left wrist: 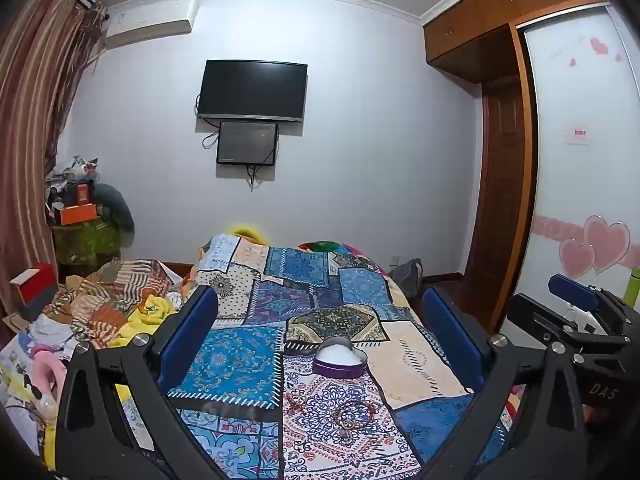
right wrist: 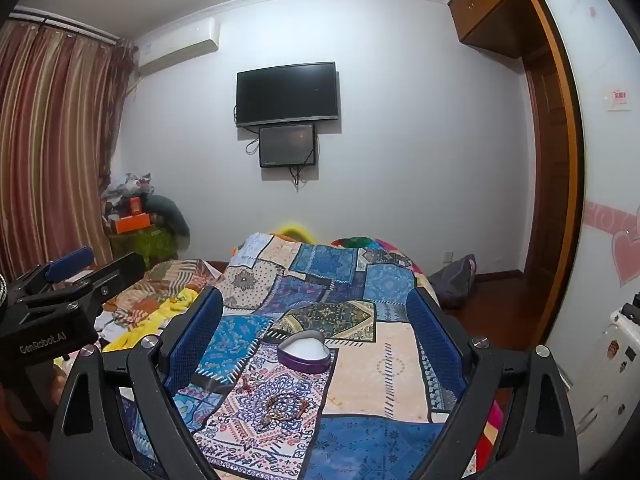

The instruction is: Organize jewelry

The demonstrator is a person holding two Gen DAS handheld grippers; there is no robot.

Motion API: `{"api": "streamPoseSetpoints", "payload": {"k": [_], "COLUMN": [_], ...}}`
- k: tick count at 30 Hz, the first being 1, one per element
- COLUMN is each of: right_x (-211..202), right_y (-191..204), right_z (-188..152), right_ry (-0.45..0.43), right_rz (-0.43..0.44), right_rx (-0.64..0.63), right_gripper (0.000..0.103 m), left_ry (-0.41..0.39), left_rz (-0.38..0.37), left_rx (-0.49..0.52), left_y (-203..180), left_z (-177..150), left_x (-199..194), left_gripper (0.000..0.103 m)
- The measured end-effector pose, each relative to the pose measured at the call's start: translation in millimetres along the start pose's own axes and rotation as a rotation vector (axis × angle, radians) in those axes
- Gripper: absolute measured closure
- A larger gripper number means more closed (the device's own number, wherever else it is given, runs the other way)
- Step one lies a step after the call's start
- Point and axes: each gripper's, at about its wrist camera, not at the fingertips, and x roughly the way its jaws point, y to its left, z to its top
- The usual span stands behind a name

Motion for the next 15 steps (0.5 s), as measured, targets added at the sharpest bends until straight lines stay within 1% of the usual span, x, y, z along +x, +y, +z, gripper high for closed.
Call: {"api": "streamPoseSetpoints", "payload": {"k": [8,9,12,13,15], "right_x": [0.0,-0.1,0.2,0.2,0.5], "right_y": [-0.2,0.0,-0.9,-0.8,-0.7], "right_z": [-0.1,-0.1,0.0,-0.1,0.0], "right_ry": [0.001,0.001,0.002,0.003,0.003], "right_rz": [0.002,0.001,0.003,0.003,0.002], "right_rx": [0.002,0.002,0.006,0.005,0.006], "right_gripper": [0.012,0.012,0.012,0.012,0.012], "left_ry": [-0.01,0.001,0.003,0.001,0.002], "left_rz": [0.03,0.006,0.005,-0.004,-0.004], "left_rx": [0.031,0.015,0.015,0.004,0.002], "left_y": [-11.0,-8.6,-11.5,-3.1,-3.2], "left_z": [-0.2,-3.2,-5.1,-7.2,-8.0], "left_x": [-1.5,4.1,3.9,5.8,6.9], "left_gripper": [0.0,0.0,0.0,0.0,0.0]}}
